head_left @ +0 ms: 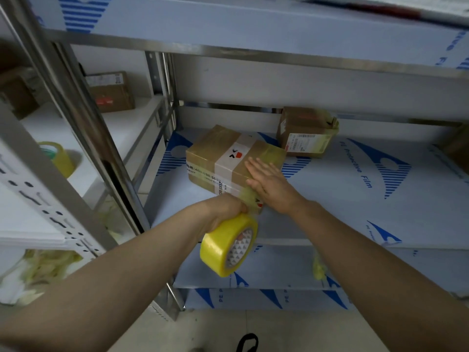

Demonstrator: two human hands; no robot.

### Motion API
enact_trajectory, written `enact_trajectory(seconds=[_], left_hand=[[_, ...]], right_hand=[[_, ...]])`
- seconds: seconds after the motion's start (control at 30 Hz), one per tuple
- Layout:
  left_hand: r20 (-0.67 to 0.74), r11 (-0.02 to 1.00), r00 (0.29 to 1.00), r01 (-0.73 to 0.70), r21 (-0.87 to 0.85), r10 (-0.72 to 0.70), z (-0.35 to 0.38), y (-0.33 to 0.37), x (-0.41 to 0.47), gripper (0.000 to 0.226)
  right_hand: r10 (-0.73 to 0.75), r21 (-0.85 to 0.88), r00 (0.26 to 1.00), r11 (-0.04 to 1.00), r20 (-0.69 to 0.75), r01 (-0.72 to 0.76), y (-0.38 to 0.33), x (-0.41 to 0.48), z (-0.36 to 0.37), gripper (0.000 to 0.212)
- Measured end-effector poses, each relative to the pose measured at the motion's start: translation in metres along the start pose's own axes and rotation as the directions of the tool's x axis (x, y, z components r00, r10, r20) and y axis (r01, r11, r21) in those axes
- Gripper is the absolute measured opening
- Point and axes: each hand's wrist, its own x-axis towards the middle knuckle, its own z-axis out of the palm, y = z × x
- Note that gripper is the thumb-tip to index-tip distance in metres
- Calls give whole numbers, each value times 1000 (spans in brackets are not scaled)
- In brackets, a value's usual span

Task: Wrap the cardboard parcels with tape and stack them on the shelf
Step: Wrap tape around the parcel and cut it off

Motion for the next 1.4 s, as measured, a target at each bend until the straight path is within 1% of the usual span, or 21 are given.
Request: enact_trajectory(seconds=[0.13, 0.27, 0.33, 0.43, 0.57, 0.6, 0.67, 0.73, 0.77, 0.8, 0.9, 1.03, 1.07, 1.1, 1.13, 1.17, 1.2, 1.27, 1.33, 1.37, 1.4], left_hand=[[26, 991, 999, 51, -124, -48, -5, -6, -6, 26], [-24, 995, 999, 35, -92, -38, -6, -1, -3, 33], [-31, 995, 999, 38, -90, -41, -5, 0, -4, 36], [-5, 991, 997, 77, -113, -78, -6, 0, -2, 36], [31, 978, 993, 114, -175, -111, -7, 4, -7, 33], [25, 979, 994, 109, -173, -107, -8, 4, -7, 35], [17, 983, 995, 99, -156, -97, -8, 2, -3, 38], [2, 990, 996, 92, -110, -93, -7, 1, -1, 40], [-4, 991, 996, 93, -96, -93, -7, 0, 0, 40], [-4, 992, 996, 92, -91, -93, -7, 0, -1, 40], [32, 991, 995, 95, -96, -92, -8, -1, -1, 37], [134, 990, 987, 105, -89, -93, -9, -1, -6, 35], [159, 990, 983, 104, -96, -88, -9, 0, -8, 32], [175, 991, 982, 92, -101, -73, -8, 0, -10, 26], [183, 993, 982, 69, -94, -51, -6, 0, -10, 18], [186, 997, 982, 39, -71, -25, -5, -1, -10, 11], [188, 999, 982, 4, -54, 6, -2, 0, -9, 6], [190, 997, 980, -45, -68, 57, 4, 4, -7, 7], [193, 993, 978, -69, -93, 86, 11, 9, -4, 8], [192, 992, 977, -78, -103, 97, 15, 11, -4, 7], [190, 990, 976, -88, -111, 108, 19, 14, -3, 7]], right_hand=[[16, 7, 999, 1000, -28, -16, -2, -1, 4, 58], [43, -79, 989, 995, -142, -55, -10, 1, 14, 55], [31, -31, 995, 999, -96, -34, -6, 0, 10, 57], [-9, -6, 999, 1000, 39, 9, 2, -3, 2, 66], [-6, 0, 996, 1000, 90, 6, 3, -1, -2, 75], [-7, 51, 999, 999, 54, 4, 2, -1, -3, 72], [26, 129, 995, 992, -98, -13, -6, -2, 2, 60], [63, 66, 975, 997, -213, -50, -12, 0, 10, 53], [59, 23, 973, 998, -224, -55, -13, 1, 12, 53], [47, 2, 981, 999, -190, -48, -11, 1, 11, 54], [-6, 51, 1000, 999, 22, 5, 3, -4, -1, 66], [-1, 29, 992, 1000, 124, -3, 7, -5, -4, 81], [16, 96, 988, 995, 152, -31, 3, -3, -6, 83], [54, 286, 989, 954, 136, -92, -2, -3, -13, 81], [126, 556, 990, 819, 69, -143, -7, -5, -21, 75], [221, 776, 975, 621, -34, -113, -10, -9, -27, 68], [339, 875, 929, 483, -145, -40, -12, -16, -31, 59], [542, 906, 809, 422, -227, -28, -14, -33, -32, 36], [682, 889, 724, 391, -106, -237, -13, -47, -26, 17], [718, 866, 696, 354, -9, -354, -11, -53, -23, 14], [727, 843, 681, 310, 88, -440, -8, -60, -21, 19]])
